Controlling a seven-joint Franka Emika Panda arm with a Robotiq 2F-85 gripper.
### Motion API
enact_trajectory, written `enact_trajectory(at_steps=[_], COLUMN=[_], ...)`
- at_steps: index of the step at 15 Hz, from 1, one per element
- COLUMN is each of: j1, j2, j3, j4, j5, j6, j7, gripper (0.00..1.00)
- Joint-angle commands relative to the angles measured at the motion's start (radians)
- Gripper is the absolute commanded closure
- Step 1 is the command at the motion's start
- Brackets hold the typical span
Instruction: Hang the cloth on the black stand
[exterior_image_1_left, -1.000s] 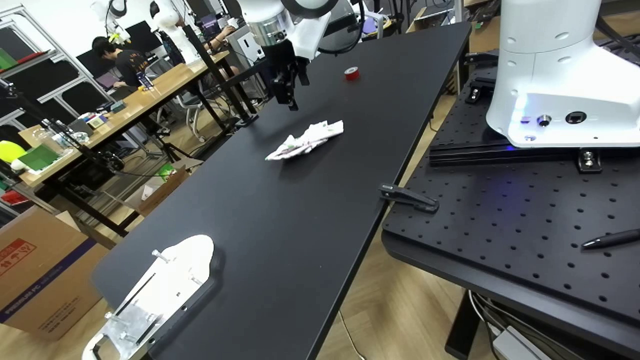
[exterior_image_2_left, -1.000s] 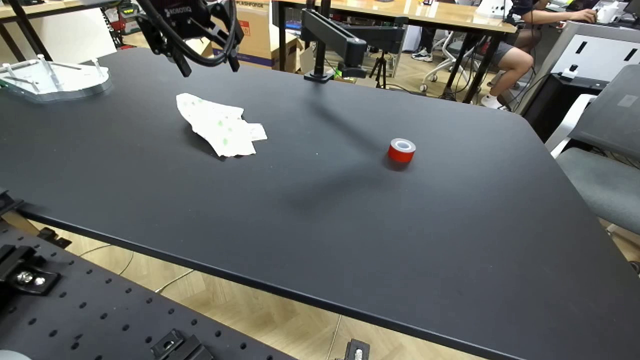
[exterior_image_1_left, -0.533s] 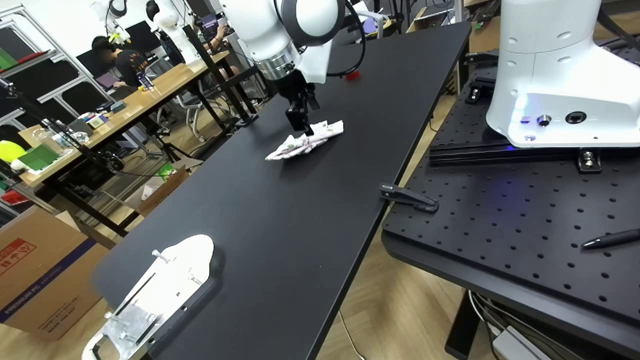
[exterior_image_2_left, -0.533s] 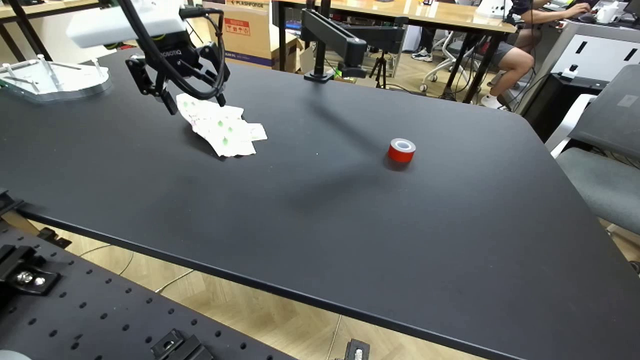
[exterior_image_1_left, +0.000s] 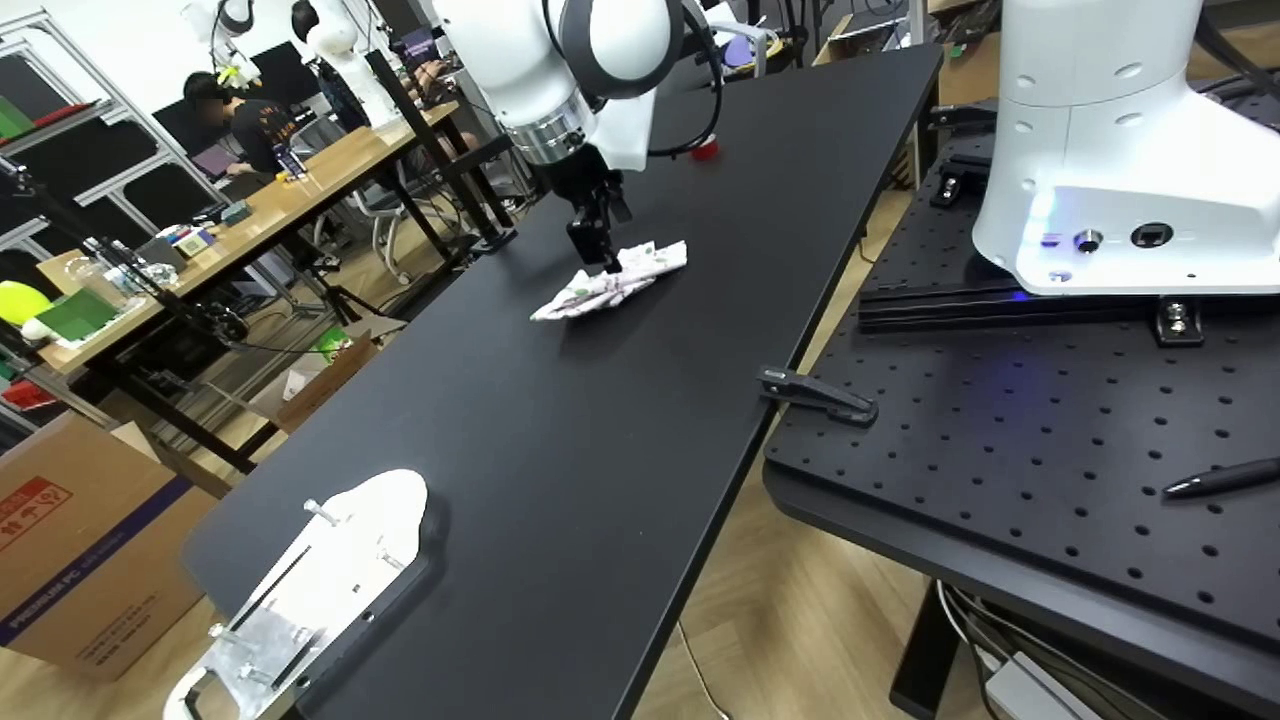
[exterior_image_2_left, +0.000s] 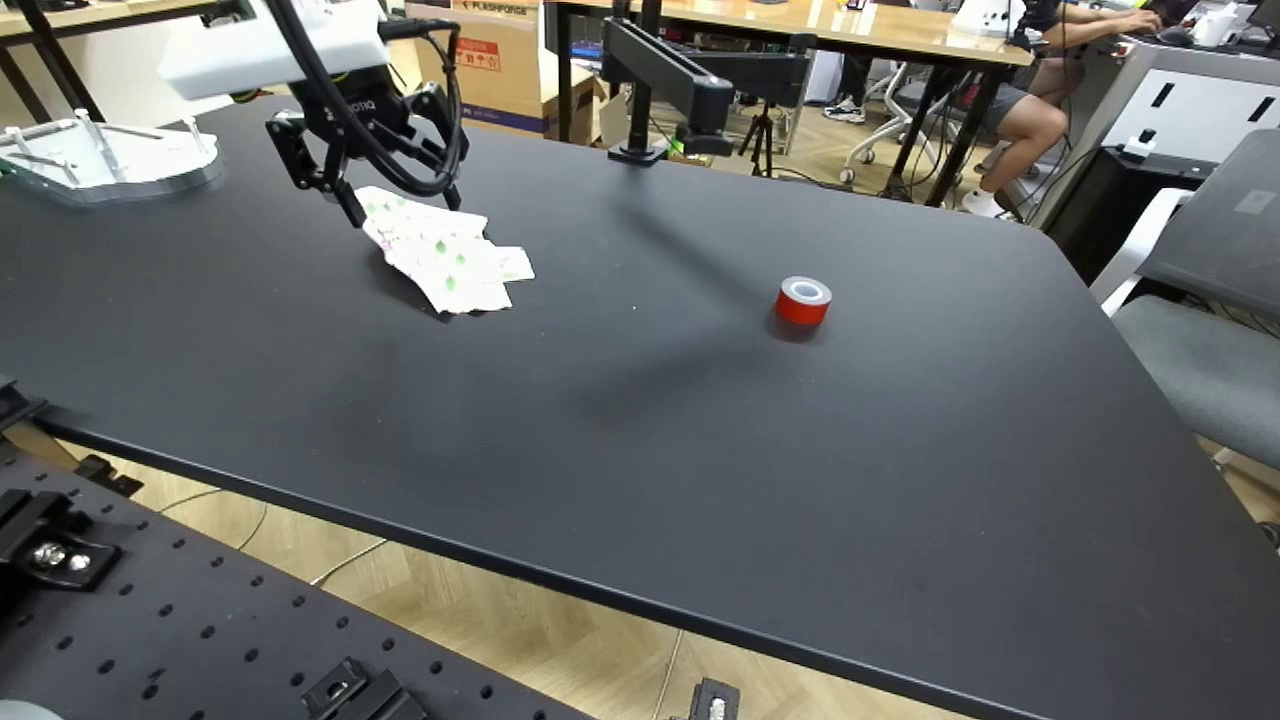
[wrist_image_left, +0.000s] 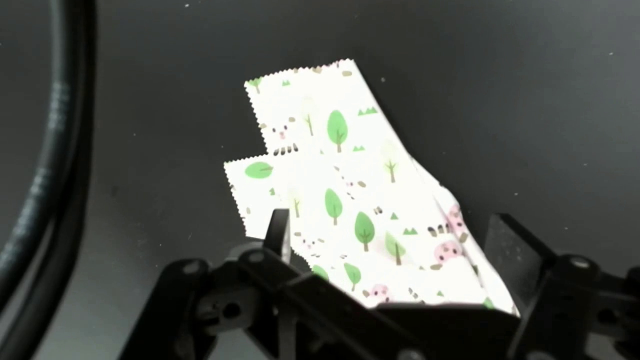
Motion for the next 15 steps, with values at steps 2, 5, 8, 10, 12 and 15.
enact_trajectory(at_steps=[2,5,8,10,12,15], j1=[0.015,0.009,0.007,0.007,0.005,0.002], j2=[0.089,0.147,0.195,0.215,0.227,0.218], j3=[-0.018,-0.005,0.000,0.001,0.004,0.009], j4=[0.091,0.127,0.159,0.176,0.187,0.186], j5=[-0.047,-0.019,-0.014,-0.014,-0.010,-0.006], j6=[-0.019,-0.021,-0.021,-0.020,-0.020,-0.021], j7=[0.000,-0.042,-0.078,-0.094,-0.108,-0.122], gripper=[0.00,0.00,0.25,0.33,0.49,0.69])
